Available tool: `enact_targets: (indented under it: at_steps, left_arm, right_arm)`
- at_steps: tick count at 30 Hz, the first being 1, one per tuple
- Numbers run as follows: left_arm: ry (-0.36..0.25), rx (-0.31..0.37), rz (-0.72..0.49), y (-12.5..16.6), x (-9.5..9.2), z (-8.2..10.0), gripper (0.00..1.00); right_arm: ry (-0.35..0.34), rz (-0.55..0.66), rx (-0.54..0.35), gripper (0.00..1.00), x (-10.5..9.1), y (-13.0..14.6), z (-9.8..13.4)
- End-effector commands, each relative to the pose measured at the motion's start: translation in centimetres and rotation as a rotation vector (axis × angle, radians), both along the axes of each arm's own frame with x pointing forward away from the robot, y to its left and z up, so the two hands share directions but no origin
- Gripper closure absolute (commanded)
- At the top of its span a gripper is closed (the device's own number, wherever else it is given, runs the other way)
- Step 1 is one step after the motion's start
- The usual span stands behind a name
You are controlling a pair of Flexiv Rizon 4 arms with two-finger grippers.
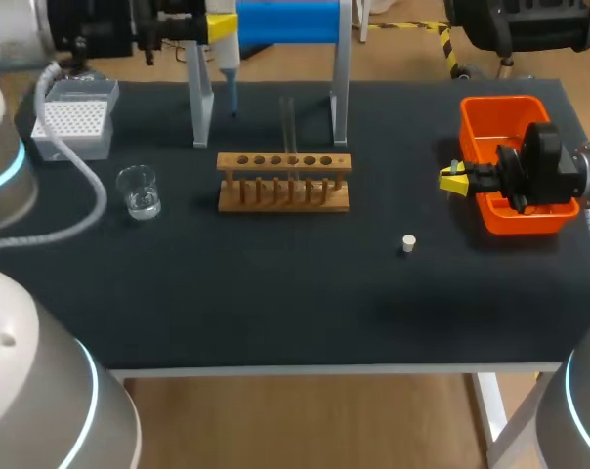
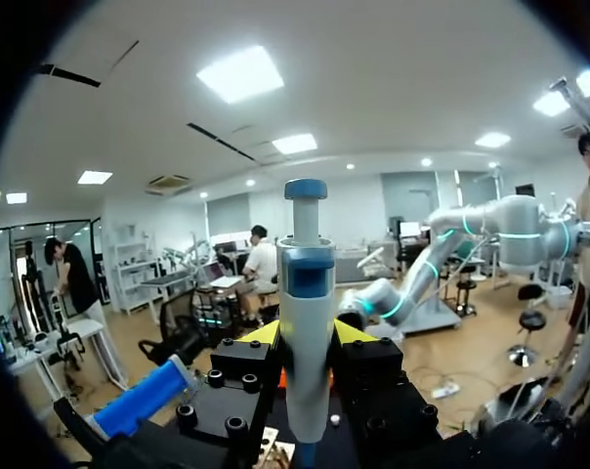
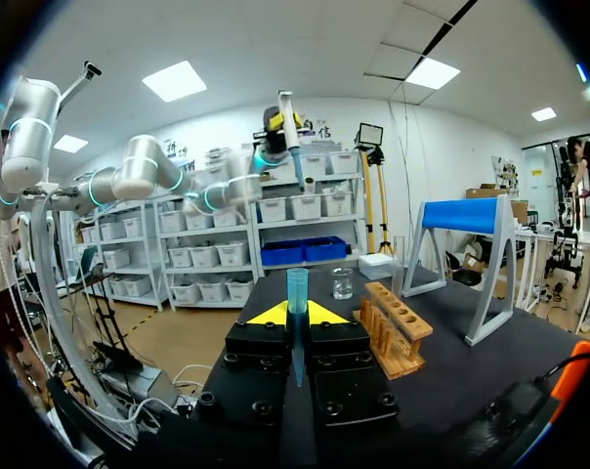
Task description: Invert the test tube, pick up the pipette, mount the tip to pipette, aspirate from beaker and dispense into the tube, eject the tip, return the pipette, and cap with the stopper.
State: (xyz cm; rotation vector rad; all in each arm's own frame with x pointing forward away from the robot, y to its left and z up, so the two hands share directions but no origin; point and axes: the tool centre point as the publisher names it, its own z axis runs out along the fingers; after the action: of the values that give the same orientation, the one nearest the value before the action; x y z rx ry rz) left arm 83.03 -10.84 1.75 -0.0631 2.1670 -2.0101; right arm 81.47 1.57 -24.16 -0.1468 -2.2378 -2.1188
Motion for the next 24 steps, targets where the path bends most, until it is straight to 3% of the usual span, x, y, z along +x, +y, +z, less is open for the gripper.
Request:
enact_targets:
  at_steps: [1, 7, 17, 24]
  left_arm:
    - [0.059, 0.072, -0.705, 0.4, 0.4, 0.3, 1.0]
    - [0.059, 0.072, -0.705, 0.4, 0.4, 0.3, 1.0]
    - [0.118, 0.11, -0.407, 0.9, -1.5, -0.2, 1.0]
    - [0.106, 0.096, -0.292, 1.2, -2.5, -0.2, 1.0]
  right_arm:
    - [0.0, 0.0, -0.002, 1.0, -0.1, -0.1, 0.1]
    - [0.0, 0.0, -0.002, 1.0, -0.1, -0.1, 0.1]
    - [0.0, 0.0, -0.002, 1.0, -0.1, -0.1, 0.1]
    - [0.0, 0.0, -0.002, 1.0, -0.1, -0.1, 0.1]
